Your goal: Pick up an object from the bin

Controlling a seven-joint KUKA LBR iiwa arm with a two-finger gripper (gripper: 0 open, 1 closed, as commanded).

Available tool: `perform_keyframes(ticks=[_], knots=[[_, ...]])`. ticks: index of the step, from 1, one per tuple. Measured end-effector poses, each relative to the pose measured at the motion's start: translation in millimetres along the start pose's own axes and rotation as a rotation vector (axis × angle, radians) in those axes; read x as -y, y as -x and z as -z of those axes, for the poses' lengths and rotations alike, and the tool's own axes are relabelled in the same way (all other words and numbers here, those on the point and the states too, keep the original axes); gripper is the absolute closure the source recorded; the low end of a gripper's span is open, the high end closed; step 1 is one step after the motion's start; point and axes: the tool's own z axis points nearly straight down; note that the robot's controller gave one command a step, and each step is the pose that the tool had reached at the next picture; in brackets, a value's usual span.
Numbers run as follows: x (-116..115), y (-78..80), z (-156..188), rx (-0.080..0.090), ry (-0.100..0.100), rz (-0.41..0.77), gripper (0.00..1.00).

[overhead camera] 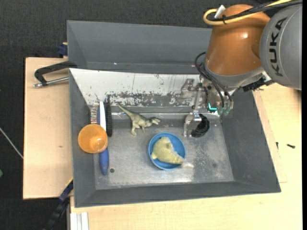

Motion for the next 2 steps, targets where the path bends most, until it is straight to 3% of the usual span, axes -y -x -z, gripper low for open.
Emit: perform_keyframes(ticks=[1,2], knots=[[-4.6,-2.5,-151.9,0.002,0.003,-0.265,0.0],[-4.6,0.2,-148.8,0.013,0.004,-0.265,1.0]])
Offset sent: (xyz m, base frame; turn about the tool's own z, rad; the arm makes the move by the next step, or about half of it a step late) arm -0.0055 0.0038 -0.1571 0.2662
